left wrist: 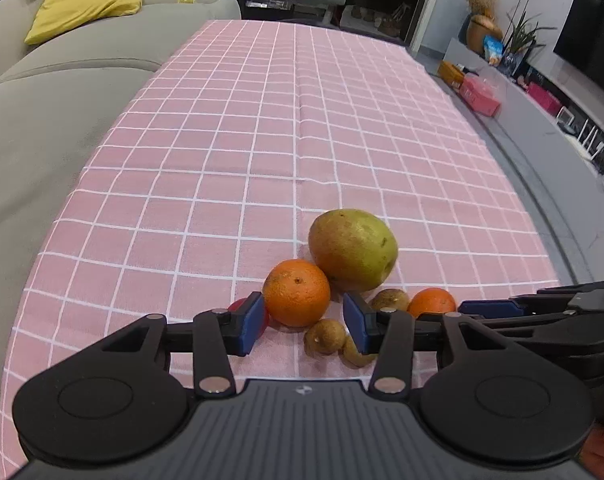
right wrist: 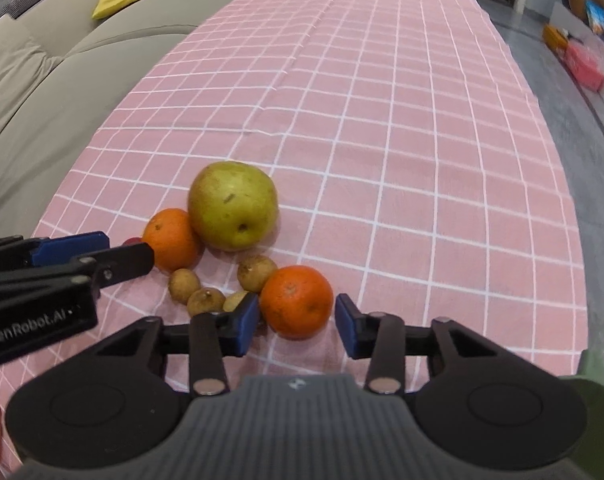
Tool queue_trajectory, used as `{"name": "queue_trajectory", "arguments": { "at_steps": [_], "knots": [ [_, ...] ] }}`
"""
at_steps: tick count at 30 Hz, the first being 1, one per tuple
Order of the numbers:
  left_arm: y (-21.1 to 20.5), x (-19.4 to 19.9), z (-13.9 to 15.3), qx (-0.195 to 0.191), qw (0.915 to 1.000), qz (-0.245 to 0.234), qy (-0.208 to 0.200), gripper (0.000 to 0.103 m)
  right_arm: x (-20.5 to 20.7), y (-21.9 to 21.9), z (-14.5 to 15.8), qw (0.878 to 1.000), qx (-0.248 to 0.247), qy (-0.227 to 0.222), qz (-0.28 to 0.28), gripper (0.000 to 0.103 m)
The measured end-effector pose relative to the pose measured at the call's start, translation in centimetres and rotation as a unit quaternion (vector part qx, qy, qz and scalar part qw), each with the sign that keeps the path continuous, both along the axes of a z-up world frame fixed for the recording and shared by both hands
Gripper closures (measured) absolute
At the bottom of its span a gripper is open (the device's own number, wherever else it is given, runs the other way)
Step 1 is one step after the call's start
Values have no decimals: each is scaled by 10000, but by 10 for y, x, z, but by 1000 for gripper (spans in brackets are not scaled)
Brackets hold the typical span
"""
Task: Organize fruits
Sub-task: 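Grasp an orange with the left tool while the right tool grasps another orange, then carry both held oranges over the green colander with both tools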
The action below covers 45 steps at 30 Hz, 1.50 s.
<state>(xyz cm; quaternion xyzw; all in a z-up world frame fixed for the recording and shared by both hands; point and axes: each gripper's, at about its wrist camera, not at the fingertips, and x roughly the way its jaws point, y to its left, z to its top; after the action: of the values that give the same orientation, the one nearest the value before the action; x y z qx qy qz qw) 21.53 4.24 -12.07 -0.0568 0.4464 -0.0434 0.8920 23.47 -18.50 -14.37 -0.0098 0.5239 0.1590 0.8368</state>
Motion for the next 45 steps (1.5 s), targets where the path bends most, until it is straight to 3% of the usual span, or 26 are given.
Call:
{"name": "queue_trajectory", "arguments": {
  "at_steps": [11,19,24,35,45],
  "knots": [
    [-11,24,-14,456,9987,-153,184,49,11,-5,-5,9991,297,214,-193,62],
    [-8,32,-20,351,9989,-135,286,49,14,-5,-9,9983,398,306,-283,62],
    [-9,31,-19,332,9989,-175,284,56,14,-6,-10,9982,411,305,-306,63],
    [-7,18,1,280,9995,-72,160,57,2,-10,6,9989,373,108,-260,64],
    [-2,-11,28,-235,9996,-74,99,57,-32,-13,33,9991,346,-232,71,64]
  ]
}}
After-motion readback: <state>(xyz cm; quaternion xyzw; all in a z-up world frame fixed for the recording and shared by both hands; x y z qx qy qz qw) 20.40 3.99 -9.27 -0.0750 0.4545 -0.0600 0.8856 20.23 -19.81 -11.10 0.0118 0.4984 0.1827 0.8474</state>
